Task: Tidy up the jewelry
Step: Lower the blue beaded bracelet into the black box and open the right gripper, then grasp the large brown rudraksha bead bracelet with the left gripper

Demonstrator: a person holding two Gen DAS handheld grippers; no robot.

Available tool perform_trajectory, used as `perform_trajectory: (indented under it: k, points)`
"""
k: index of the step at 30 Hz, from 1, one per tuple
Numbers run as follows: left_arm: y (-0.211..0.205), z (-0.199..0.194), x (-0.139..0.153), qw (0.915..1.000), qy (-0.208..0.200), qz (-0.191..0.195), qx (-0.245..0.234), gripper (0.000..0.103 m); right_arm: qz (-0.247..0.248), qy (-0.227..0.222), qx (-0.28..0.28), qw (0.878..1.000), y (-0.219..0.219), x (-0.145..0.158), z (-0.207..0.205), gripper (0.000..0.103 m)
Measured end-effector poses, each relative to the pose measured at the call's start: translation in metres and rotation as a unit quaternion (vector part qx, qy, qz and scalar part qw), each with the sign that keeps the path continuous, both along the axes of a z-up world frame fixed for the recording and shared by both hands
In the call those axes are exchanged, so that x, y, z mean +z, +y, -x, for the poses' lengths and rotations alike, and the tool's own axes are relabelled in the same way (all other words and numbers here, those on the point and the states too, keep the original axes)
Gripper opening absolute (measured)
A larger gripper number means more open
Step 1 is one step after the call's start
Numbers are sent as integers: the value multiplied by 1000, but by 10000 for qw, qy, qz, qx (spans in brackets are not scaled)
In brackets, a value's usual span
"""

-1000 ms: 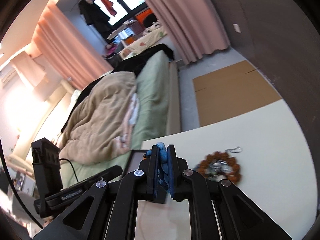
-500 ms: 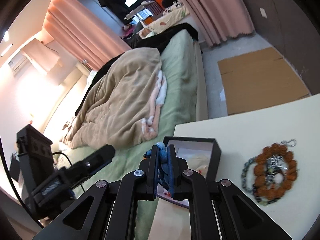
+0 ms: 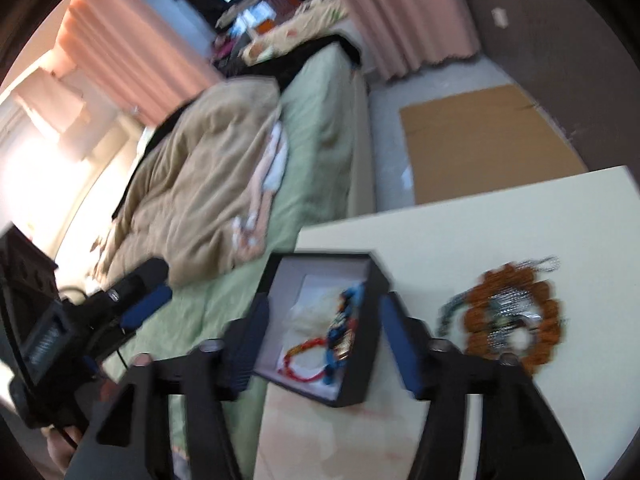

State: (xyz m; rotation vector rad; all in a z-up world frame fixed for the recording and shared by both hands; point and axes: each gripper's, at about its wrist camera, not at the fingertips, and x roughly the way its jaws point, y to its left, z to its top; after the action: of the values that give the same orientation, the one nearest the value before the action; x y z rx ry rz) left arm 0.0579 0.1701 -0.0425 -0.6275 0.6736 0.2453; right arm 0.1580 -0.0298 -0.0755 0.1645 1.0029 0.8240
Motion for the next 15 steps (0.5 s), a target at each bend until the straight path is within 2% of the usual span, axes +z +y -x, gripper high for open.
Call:
perform_trajectory:
  k: [7, 15]
  points:
    - [-14, -8, -3, 10000, 40, -10, -44, 78, 38, 25, -668, 9978, -65, 12, -20, 61]
    - [-45, -24, -9, 9992, 147, -132, -351, 78, 51, 158, -1044, 9944, -109, 13, -37, 61]
